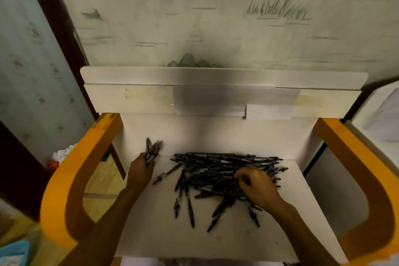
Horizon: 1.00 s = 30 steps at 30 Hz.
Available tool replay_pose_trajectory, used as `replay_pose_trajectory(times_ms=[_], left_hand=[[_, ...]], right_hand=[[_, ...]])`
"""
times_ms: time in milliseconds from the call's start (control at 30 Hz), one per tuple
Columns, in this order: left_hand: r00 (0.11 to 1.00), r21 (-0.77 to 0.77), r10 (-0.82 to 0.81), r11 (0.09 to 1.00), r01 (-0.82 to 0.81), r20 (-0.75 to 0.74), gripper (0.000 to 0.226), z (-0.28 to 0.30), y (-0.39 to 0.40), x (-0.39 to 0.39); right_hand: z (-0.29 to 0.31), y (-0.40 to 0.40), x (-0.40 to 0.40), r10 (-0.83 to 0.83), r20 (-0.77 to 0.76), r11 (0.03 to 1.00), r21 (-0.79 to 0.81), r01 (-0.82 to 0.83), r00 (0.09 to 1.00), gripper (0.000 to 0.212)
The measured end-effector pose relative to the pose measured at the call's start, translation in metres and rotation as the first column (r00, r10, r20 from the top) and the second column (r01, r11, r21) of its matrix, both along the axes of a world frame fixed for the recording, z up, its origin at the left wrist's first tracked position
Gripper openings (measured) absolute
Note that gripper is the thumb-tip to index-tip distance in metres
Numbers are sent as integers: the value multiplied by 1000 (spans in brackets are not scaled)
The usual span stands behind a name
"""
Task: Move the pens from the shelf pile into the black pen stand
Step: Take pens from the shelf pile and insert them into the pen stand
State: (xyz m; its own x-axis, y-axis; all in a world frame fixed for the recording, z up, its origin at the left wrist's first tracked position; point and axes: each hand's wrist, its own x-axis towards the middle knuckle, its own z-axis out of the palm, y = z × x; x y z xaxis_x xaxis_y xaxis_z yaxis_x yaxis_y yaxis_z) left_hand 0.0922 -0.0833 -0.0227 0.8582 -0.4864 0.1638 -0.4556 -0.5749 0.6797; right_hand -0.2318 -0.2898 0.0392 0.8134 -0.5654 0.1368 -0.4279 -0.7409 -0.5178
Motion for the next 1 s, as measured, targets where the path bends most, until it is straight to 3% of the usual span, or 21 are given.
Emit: replay_pose_trajectory(times_ms=[67,200,300,400,567,733,867,1000], left_hand=[[996,-126,31,991,-42,-87,15,10,2,-18],[951,-364,15,922,-133,-308,32,23,4,-51],[937,-452,-47,883,-122,-345,28,22,4,-65],[925,-483,-95,869,-103,-367,13,17,6,-77],[927,-442,-49,888,-130,-371,25,5,12,-94],[920,-408,-66,907,-107,-387,6,6,14,-95],[889,-448,-76,881,-152,-451,13,14,14,-87],[904,-474,-160,879,-52,-397,14,40,6,-95]], right_hand=[[0,3,6,19,5,1000,5,-19,1000,25],[-2,8,14,44,-12,999,10,-43,999,23],[-3,11,15,48,-29,999,11,-48,998,24],[-3,12,15,55,-35,998,12,-55,998,24],[-5,14,11,45,-39,999,10,-45,998,24],[-6,19,6,35,-43,999,17,-34,998,23],[-5,23,4,24,-31,1000,17,-24,999,23],[3,31,2,-1,-5,1000,25,1,1000,24]])
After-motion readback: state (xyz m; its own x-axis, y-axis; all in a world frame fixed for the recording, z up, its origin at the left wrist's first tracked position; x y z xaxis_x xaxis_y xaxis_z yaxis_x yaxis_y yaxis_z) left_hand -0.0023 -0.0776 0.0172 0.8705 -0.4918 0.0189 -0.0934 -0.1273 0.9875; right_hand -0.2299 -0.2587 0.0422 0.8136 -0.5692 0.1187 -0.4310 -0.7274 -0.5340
